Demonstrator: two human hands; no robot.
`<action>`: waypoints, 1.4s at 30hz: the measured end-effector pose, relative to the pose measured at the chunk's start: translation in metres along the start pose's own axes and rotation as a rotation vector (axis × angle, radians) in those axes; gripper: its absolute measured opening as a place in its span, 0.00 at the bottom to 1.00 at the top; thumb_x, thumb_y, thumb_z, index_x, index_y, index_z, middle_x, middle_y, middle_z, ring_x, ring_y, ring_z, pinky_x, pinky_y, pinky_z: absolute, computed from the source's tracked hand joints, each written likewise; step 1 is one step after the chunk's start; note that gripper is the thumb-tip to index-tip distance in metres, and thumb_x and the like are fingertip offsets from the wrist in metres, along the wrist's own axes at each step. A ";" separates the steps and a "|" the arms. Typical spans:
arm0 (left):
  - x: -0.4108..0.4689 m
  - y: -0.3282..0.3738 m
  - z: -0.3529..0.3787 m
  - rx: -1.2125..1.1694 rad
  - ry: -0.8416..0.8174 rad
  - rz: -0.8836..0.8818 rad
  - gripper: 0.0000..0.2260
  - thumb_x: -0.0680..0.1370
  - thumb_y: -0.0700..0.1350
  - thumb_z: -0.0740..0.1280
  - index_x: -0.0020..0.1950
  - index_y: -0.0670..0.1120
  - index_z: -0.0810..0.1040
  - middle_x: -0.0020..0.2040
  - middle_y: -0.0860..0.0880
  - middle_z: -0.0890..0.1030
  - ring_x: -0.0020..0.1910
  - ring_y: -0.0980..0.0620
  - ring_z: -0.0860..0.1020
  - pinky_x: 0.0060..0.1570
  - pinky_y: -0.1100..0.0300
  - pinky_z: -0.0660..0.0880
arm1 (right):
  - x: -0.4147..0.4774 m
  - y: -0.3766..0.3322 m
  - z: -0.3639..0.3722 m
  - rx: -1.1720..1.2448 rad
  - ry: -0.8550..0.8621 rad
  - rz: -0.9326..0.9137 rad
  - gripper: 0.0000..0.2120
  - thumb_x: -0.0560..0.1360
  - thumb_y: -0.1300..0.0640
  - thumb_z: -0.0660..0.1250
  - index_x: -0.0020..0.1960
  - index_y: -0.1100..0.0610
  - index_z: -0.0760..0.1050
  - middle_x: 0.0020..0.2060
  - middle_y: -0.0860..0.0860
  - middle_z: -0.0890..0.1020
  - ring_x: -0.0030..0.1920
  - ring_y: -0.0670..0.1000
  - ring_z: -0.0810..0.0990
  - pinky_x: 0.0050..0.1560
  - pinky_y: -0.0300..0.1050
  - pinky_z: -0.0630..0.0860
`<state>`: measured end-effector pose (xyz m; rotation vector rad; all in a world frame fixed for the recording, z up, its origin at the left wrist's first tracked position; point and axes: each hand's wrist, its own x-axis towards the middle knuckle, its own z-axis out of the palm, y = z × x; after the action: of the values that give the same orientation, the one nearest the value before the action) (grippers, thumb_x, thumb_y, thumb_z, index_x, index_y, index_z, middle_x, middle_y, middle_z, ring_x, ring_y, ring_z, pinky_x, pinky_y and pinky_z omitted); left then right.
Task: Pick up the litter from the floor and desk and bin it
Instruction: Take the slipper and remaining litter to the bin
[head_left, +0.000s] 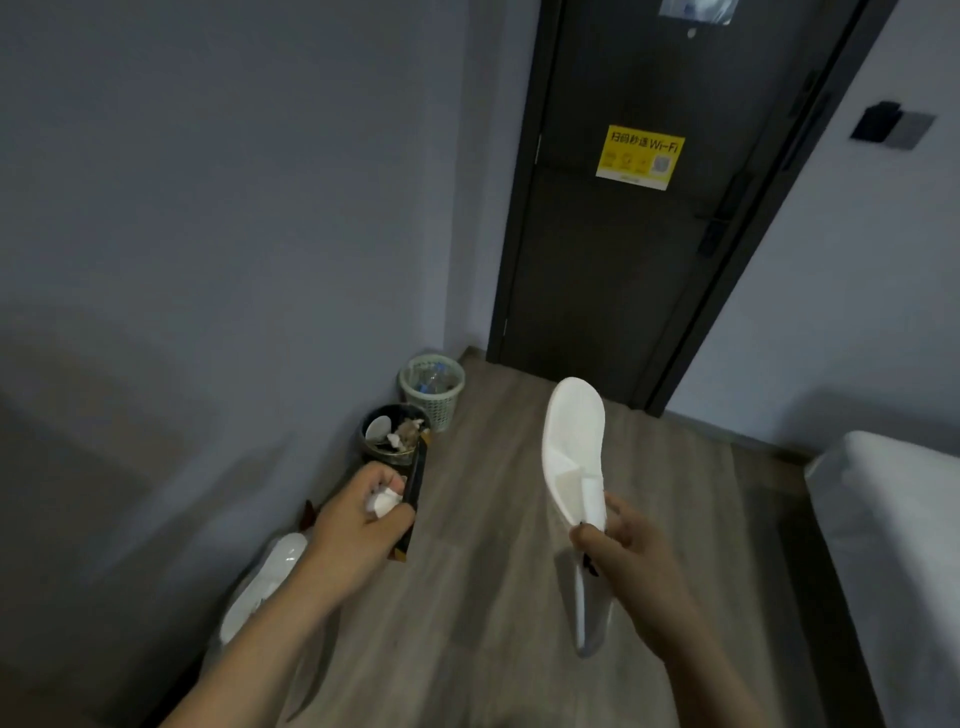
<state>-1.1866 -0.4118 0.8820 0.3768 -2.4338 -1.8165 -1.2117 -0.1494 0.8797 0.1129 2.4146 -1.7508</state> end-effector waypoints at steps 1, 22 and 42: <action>0.020 -0.004 0.001 0.020 0.014 -0.007 0.05 0.70 0.43 0.67 0.39 0.53 0.74 0.29 0.54 0.75 0.30 0.54 0.73 0.32 0.53 0.75 | 0.022 0.000 0.000 0.009 -0.001 0.002 0.13 0.72 0.56 0.69 0.56 0.49 0.75 0.42 0.47 0.81 0.41 0.51 0.80 0.37 0.42 0.76; 0.381 -0.019 0.024 0.119 0.209 -0.141 0.06 0.73 0.32 0.66 0.44 0.41 0.73 0.29 0.50 0.74 0.23 0.58 0.70 0.25 0.67 0.69 | 0.461 -0.047 0.069 -0.166 -0.237 0.122 0.26 0.65 0.44 0.71 0.63 0.44 0.71 0.51 0.49 0.81 0.50 0.52 0.80 0.54 0.57 0.79; 0.682 -0.147 -0.029 0.310 -0.068 -0.401 0.09 0.76 0.43 0.66 0.53 0.49 0.69 0.35 0.51 0.74 0.31 0.54 0.74 0.29 0.69 0.68 | 0.716 -0.042 0.237 -0.314 -0.425 0.368 0.30 0.72 0.51 0.71 0.71 0.51 0.66 0.60 0.50 0.76 0.55 0.51 0.77 0.55 0.51 0.77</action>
<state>-1.8179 -0.6441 0.6951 0.8984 -2.8583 -1.5853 -1.9039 -0.4095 0.7245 0.1231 2.1510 -1.0956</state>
